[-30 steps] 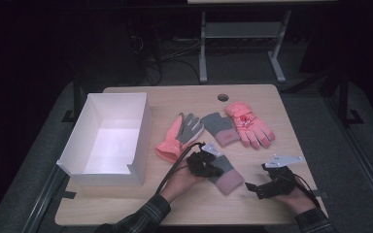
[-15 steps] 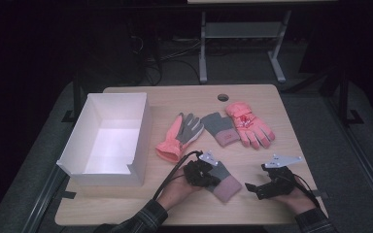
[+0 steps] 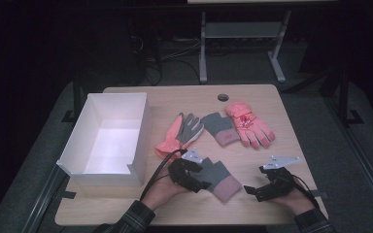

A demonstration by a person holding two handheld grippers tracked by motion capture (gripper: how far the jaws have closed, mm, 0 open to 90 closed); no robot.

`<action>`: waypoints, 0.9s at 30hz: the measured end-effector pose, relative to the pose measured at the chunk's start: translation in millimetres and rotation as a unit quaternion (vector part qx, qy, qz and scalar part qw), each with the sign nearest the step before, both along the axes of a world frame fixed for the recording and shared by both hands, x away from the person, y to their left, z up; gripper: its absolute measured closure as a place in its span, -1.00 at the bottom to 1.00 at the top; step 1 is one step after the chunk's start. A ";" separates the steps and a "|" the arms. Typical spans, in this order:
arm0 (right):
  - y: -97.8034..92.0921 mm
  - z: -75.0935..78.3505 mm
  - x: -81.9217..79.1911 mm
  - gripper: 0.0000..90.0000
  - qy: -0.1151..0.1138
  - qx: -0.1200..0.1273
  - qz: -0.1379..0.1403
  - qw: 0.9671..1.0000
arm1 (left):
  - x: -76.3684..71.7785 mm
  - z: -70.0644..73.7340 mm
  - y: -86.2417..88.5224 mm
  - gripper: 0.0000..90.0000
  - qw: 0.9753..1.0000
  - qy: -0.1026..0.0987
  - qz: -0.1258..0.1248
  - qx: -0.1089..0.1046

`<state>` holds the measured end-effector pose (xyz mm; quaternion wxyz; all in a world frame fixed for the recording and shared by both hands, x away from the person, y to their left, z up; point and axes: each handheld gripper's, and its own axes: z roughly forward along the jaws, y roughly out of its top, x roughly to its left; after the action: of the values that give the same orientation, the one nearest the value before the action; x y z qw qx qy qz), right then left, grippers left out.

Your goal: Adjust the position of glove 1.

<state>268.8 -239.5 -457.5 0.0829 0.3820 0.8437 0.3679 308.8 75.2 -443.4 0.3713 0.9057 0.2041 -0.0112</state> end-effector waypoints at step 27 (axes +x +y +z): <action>17.9 16.0 32.5 -0.84 -0.019 -0.010 -0.019 1.000 | -15.5 -16.1 33.9 -0.69 0.999 -0.010 0.035 0.014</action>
<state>301.3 -221.6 -441.6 0.1095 0.3904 0.8381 0.3651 293.3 109.1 -459.5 0.3605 0.9032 0.2324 0.0137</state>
